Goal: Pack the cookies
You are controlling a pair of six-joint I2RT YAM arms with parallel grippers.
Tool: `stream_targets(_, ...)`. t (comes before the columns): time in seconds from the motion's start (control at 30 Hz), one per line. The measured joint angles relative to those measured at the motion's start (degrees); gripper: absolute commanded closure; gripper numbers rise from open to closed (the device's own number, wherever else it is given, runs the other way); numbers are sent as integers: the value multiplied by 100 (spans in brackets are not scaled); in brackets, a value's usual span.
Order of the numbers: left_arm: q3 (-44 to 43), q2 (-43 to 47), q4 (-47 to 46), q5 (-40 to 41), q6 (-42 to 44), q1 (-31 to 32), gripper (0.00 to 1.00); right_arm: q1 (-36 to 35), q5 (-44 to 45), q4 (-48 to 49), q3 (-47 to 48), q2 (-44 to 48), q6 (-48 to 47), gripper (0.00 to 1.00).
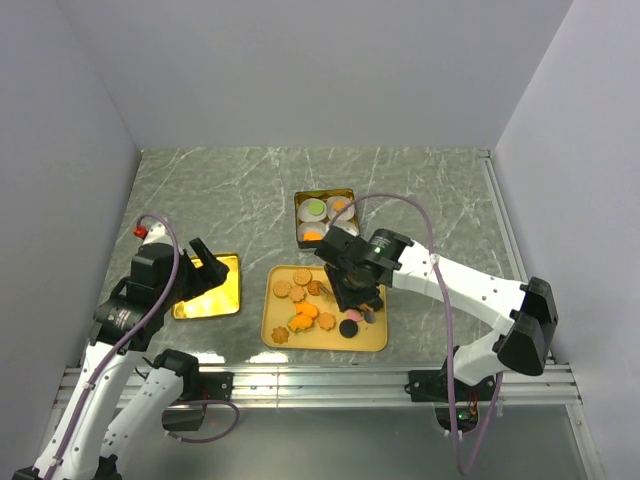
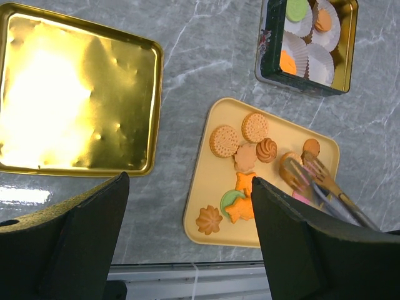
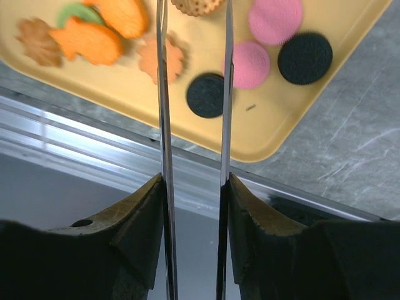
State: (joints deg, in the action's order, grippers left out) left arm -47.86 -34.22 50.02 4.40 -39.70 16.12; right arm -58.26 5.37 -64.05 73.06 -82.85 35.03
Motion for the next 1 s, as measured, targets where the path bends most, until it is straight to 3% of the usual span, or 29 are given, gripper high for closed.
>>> stream_targets(0.33,0,-2,0,0,2,0,15,111,306,-385,2092,-691,-227,54)
stream_targets(0.57,0,-20,0,-2,2,0,15,780,295,-542,3311,-1311,-557,54)
stream_targets(1.0,0,-50,-2,-2,2,0,15,2009,90,-560,3539,-1681,-1078,55)
